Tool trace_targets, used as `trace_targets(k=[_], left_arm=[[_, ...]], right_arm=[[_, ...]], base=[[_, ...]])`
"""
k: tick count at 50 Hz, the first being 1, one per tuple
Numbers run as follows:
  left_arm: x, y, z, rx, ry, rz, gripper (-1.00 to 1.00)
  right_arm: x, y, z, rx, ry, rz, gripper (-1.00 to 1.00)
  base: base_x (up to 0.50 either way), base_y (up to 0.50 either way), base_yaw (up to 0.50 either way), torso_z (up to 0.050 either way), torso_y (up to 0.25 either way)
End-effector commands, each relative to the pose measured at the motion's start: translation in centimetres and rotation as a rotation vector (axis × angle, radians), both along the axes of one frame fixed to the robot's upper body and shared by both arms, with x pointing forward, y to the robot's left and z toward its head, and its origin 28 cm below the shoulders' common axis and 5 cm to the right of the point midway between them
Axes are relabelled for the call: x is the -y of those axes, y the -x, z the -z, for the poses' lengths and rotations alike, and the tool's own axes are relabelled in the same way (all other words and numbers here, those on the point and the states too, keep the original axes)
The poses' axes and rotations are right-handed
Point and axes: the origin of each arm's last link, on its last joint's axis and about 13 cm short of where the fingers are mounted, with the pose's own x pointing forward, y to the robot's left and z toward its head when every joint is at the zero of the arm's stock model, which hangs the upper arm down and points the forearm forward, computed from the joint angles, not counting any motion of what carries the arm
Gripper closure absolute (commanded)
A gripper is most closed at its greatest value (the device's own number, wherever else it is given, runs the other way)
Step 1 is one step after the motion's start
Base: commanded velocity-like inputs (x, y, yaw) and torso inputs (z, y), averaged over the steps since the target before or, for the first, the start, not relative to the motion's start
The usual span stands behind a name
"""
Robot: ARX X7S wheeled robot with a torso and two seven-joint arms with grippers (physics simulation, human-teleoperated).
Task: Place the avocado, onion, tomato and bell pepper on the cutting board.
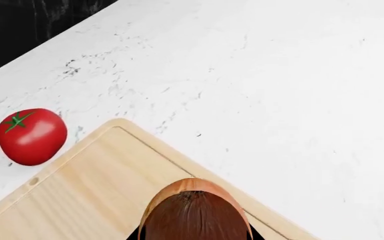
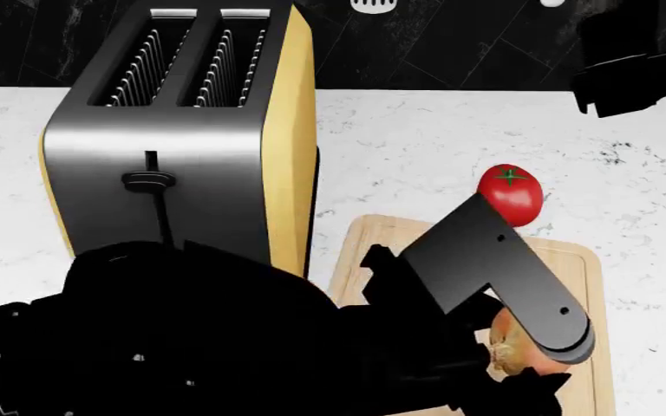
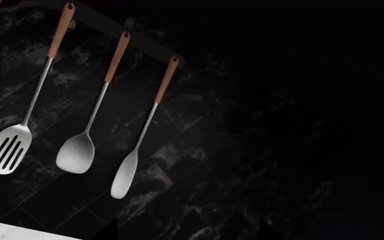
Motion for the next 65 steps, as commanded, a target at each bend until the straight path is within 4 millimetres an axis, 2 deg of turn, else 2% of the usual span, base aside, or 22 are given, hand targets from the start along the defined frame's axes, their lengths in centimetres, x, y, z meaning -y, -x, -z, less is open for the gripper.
trace_targets(k=[1,6,11,19,26,30,31,43,53,65], left_arm=[[1.1,-0.8,-0.1,0.048,0.066,0.005,1.0],[1.2,-1.8,0.4,0.075,0.168,-0.012,1.0],[0.9,-2.8,1.3,0.113,0.166,-0.071,1.0],[1.0,-2.6,1.8,0.09,0.181,-0.077,1.0],[1.1,-2.1,3.3,0.057,0.181,-0.08,1.0],[1.0,-2.3,2.9,0.06,0.179,-0.086,1.0],[1.1,-2.2,2.5,0.062,0.187,-0.082,-1.0],[1.2,-2.6,-0.5,0.082,0.249,-0.076,-1.0],[0.8,-2.7,-2.5,0.117,0.159,-0.071,-1.0],[-3.6,-1.3,-5.6,0.158,0.058,-0.093,-1.0]], right_arm=[[0.2,0.5,0.0,0.016,-0.015,0.006,-1.0],[0.4,0.7,0.0,0.018,-0.016,0.012,-1.0],[0.2,0.6,0.0,0.017,-0.013,0.01,-1.0],[0.0,0.4,-0.4,0.02,-0.009,0.003,-1.0],[0.2,0.6,-0.3,0.02,-0.01,0.007,-1.0],[0.2,0.6,-0.2,0.018,-0.012,0.008,-1.0],[0.1,0.6,-0.2,0.018,-0.011,0.006,-1.0],[0.0,0.8,-0.5,0.016,-0.002,0.007,-1.0],[-0.2,0.8,-1.2,0.03,-0.001,0.004,-1.0],[0.0,0.7,-2.4,0.055,-0.003,0.008,-1.0]], base=[[0.0,0.0,0.0,0.0,0.0],[0.0,0.0,0.0,0.0,0.0],[0.0,0.0,0.0,0.0,0.0],[0.0,0.0,0.0,0.0,0.001],[0.0,0.0,0.0,0.0,0.0],[0.0,0.0,0.0,0.0,0.0],[0.0,0.0,0.0,0.0,0.0],[0.0,0.0,0.0,0.0,0.0],[0.0,0.0,0.0,0.0,0.0],[0.0,0.0,0.0,0.0,0.0]])
